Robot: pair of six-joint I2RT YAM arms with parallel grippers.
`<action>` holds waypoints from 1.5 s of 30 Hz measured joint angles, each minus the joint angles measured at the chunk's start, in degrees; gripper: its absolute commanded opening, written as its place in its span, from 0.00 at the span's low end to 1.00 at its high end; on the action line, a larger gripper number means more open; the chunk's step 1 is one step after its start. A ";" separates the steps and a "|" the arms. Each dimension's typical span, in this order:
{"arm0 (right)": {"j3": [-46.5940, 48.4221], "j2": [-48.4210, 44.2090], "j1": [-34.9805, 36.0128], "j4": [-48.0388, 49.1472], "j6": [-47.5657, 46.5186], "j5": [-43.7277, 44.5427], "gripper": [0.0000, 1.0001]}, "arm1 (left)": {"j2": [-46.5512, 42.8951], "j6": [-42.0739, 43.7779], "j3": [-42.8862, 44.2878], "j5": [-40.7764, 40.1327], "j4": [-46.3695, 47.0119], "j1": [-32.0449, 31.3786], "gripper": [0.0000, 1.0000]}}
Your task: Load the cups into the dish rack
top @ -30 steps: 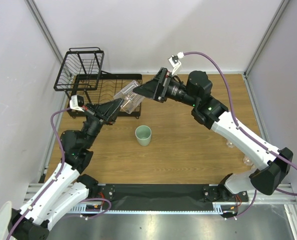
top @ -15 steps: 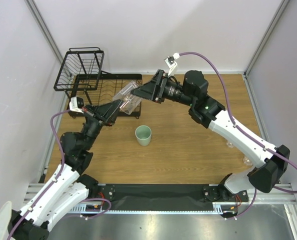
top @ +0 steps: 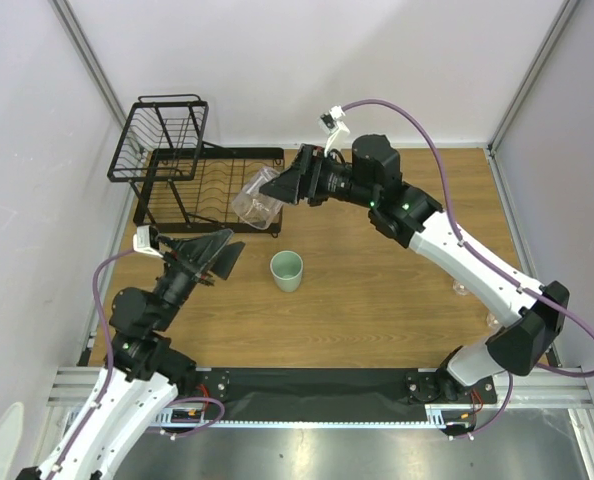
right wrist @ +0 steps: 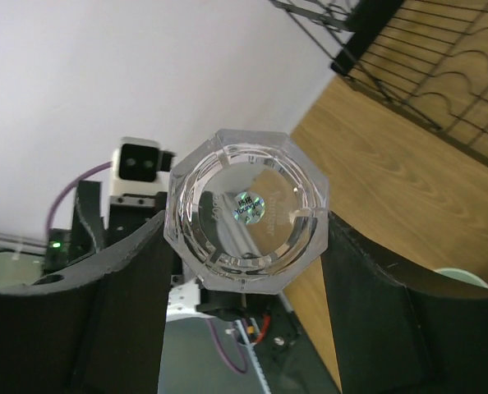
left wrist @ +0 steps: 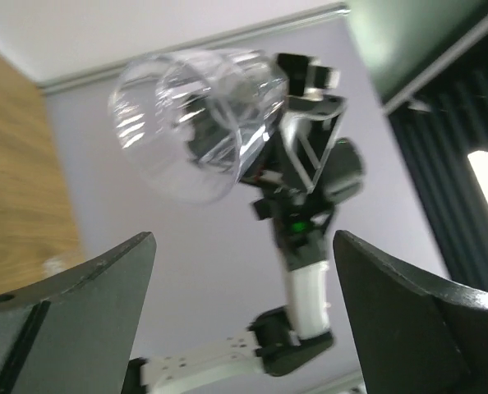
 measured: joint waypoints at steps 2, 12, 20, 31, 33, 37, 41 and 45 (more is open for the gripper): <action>1.05 0.85 0.02 -1.20 -2.60 1.84 0.00 | -1.38 4.39 2.19 -0.50 -8.79 0.37 0.95; 18.93 16.96 0.13 -7.41 -23.61 13.60 0.00 | 6.25 30.21 17.84 -5.14 -41.13 0.61 0.89; 44.83 41.00 -1.09 -8.92 -35.43 21.35 0.00 | 10.14 41.09 21.27 -8.94 -52.68 0.61 0.86; 53.79 57.07 -2.89 -5.51 -43.50 28.72 0.00 | 16.55 48.57 21.33 -11.72 -57.16 0.63 0.84; 53.79 58.55 -2.71 -3.87 -44.59 29.55 0.00 | 16.92 49.55 21.42 -11.98 -57.77 0.63 0.84; 54.34 60.96 -2.43 -1.38 -45.51 30.67 0.00 | 17.14 50.93 21.75 -12.39 -59.54 0.66 0.84; 54.69 63.01 -2.54 0.55 -45.53 31.15 0.00 | 16.98 51.91 21.90 -12.02 -60.33 0.68 0.84; 55.06 64.50 -2.89 1.68 -45.35 31.63 0.00 | 19.02 53.53 23.67 -11.91 -60.52 0.68 0.84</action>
